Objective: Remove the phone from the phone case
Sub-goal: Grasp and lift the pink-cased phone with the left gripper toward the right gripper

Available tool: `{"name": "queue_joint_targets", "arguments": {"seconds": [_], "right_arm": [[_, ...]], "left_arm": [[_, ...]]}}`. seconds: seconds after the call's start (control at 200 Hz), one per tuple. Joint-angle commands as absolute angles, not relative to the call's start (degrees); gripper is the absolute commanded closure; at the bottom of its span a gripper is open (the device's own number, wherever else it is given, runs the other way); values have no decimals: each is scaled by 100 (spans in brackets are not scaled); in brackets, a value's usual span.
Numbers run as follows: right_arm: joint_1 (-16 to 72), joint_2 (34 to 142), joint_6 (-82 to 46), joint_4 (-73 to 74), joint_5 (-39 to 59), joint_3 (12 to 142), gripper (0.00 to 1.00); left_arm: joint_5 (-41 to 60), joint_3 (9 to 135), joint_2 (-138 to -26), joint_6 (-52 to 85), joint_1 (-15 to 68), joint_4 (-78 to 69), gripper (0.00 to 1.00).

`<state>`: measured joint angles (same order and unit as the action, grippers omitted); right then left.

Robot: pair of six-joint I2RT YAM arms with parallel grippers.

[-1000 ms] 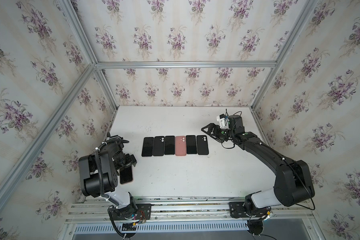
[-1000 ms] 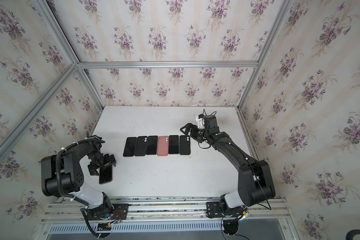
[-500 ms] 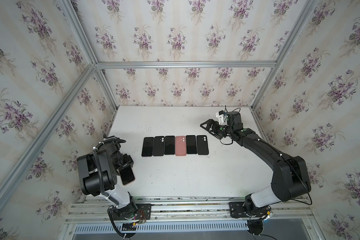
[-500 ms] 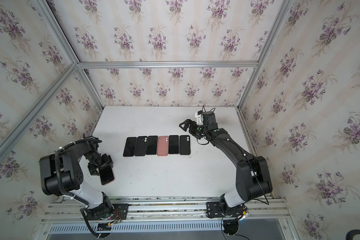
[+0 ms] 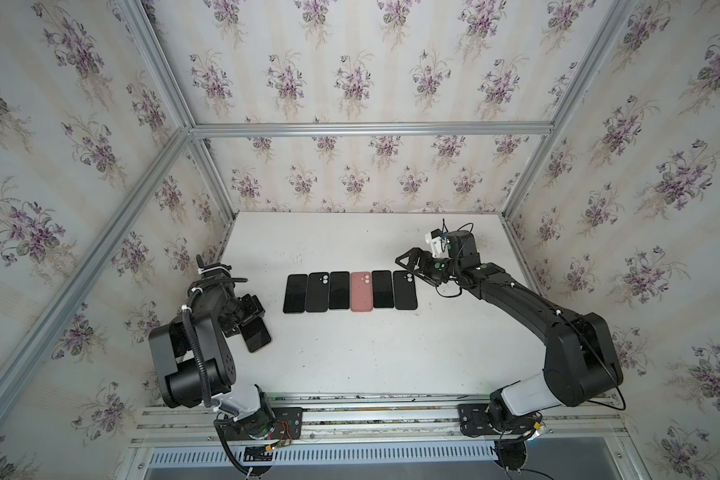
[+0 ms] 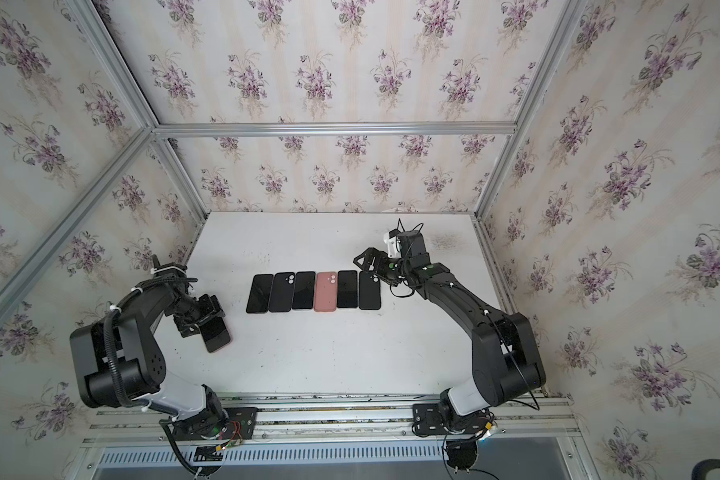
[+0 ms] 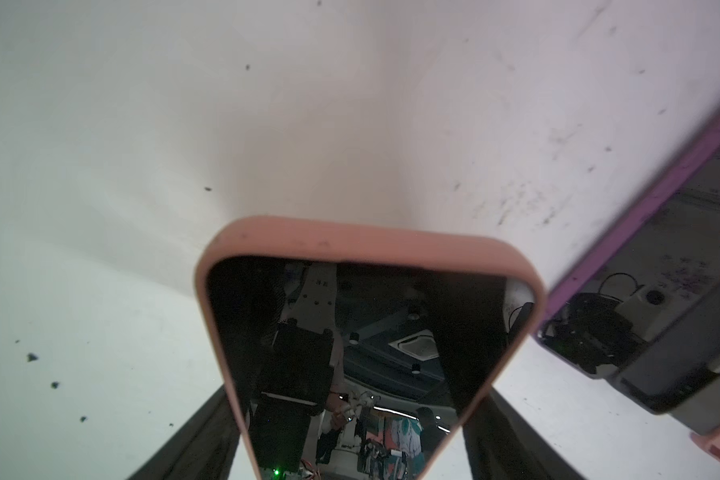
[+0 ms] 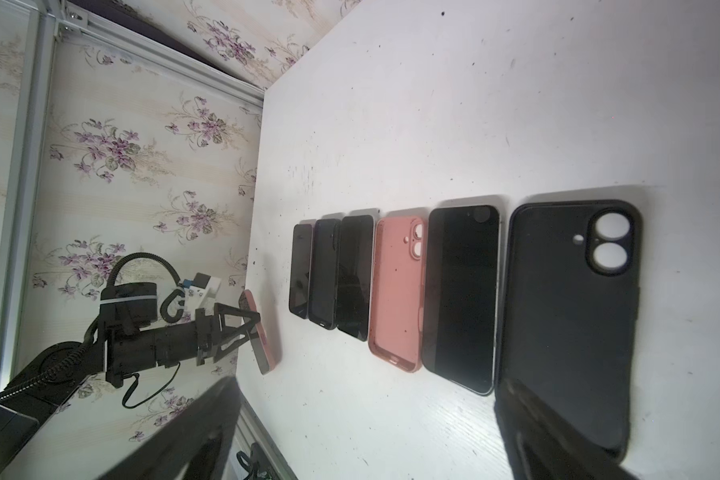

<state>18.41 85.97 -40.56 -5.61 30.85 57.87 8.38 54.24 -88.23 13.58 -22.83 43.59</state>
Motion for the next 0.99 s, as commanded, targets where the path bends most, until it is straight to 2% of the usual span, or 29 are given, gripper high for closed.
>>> {"name": "queue_joint_targets", "arguments": {"seconds": [0.0, 0.255, 0.42, 0.7, 0.989], "right_arm": [[1990, 8558, -3822, -154, 3226, 5718, 1], [2926, 8981, -3011, 510, 3829, 5900, 1], [3541, 9384, -2681, 581, 3947, 6299, 6], [3921, 9737, -2829, 1113, 4168, 6617, 15], [4052, 9885, -3000, 1224, 4093, 6730, 25]], "left_arm": [[1594, 5484, -8587, 1448, -2261, 4253, 34], [2398, 5511, -7599, 2217, -1477, 3822, 35], [2261, 5828, -7122, 2941, -504, 3482, 35], [1730, 6510, -7161, 3793, 870, 3128, 37], [1530, 6920, -7415, 4059, 1523, 2919, 37]]}}
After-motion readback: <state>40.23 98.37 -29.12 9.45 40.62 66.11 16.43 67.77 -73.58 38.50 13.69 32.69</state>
